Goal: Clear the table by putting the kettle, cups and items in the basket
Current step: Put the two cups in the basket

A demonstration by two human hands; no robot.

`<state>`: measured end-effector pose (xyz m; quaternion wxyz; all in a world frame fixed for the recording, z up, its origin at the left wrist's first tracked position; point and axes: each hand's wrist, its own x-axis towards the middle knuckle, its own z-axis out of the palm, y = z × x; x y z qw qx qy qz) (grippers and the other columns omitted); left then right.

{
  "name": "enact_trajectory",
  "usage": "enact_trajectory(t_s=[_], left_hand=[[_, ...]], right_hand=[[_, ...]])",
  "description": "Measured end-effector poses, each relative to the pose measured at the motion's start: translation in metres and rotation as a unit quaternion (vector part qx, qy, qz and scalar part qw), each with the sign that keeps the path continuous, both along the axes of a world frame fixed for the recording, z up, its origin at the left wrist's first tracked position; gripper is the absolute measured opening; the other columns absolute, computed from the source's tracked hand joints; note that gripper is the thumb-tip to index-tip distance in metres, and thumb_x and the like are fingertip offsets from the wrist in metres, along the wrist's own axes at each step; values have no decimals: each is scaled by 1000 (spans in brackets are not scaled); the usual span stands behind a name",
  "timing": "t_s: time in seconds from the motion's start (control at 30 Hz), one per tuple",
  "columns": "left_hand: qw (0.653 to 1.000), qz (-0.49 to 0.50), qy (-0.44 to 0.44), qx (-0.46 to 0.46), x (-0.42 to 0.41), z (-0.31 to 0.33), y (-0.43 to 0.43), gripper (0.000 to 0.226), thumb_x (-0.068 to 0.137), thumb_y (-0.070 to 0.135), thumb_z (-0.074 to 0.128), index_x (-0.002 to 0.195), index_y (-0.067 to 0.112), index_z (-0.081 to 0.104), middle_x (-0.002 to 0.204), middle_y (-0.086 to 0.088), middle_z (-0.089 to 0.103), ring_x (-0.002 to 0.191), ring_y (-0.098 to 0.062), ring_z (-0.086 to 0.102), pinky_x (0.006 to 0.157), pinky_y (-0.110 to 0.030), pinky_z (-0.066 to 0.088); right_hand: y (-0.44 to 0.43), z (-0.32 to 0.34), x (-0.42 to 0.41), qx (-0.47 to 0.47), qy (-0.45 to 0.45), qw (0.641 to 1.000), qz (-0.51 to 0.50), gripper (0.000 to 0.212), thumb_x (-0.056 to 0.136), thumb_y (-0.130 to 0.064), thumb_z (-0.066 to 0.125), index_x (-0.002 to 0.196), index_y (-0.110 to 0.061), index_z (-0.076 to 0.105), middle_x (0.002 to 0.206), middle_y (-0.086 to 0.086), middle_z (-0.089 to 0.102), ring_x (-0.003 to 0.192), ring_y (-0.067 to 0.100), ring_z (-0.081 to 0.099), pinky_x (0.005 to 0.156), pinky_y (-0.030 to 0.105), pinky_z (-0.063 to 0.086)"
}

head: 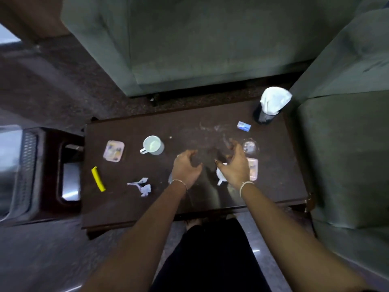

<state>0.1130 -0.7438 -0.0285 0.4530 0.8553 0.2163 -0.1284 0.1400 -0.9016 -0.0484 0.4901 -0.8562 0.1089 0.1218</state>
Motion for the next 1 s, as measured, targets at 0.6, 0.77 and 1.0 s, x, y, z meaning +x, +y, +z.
enact_trajectory(t_s=[0.6,0.77,1.0], left_hand=[[969,-187,113,119,-50,-85,65,91,73,26,72,149,18,23,144,-14,37,124,-37,50,105,-42,42],[956,-240,93,140,-36,-88,71,80,72,33,69,141,19,30,135,-8,45,120,-31,51,100,-44,45],[952,-266,68,137,18,-85,63,80,73,31,70,142,18,31,140,-7,43,125,-30,48,104,-41,43]], right_hand=[[91,-60,-56,-96,98,955,264,75,79,-18,68,146,-21,34,141,6,52,128,26,51,105,38,42],[91,-57,-50,-81,78,964,239,60,78,-21,70,134,-22,47,127,4,61,116,27,59,98,37,46],[83,-56,-5,-97,61,972,207,60,73,-23,76,128,-24,51,118,1,66,108,24,62,92,36,49]])
